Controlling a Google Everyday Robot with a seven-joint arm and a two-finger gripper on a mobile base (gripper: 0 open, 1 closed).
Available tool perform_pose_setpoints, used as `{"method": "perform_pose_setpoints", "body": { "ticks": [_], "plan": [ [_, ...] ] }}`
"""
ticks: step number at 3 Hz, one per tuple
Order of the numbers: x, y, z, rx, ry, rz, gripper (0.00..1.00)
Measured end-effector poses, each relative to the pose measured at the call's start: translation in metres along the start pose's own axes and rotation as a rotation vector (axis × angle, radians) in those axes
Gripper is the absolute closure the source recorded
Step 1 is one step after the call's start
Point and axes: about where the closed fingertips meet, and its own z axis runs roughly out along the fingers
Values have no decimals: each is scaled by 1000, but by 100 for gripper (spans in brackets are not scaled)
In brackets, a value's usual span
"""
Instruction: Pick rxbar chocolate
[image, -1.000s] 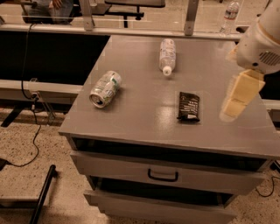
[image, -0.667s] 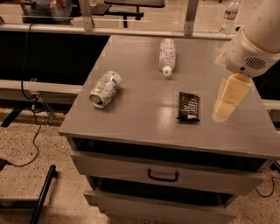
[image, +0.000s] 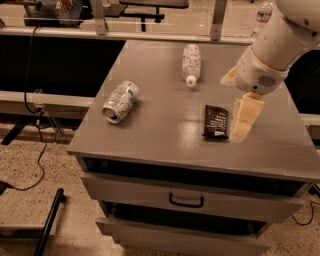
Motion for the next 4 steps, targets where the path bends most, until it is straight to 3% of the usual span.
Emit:
{"method": "perform_pose_setpoints", "body": {
  "ticks": [1,3,4],
  "plan": [
    [0,-14,24,-26,-25,-1,0],
    [3,-25,58,-62,-12,25,2],
    [4,-26,66,-73,-5,35,25]
  ]
}}
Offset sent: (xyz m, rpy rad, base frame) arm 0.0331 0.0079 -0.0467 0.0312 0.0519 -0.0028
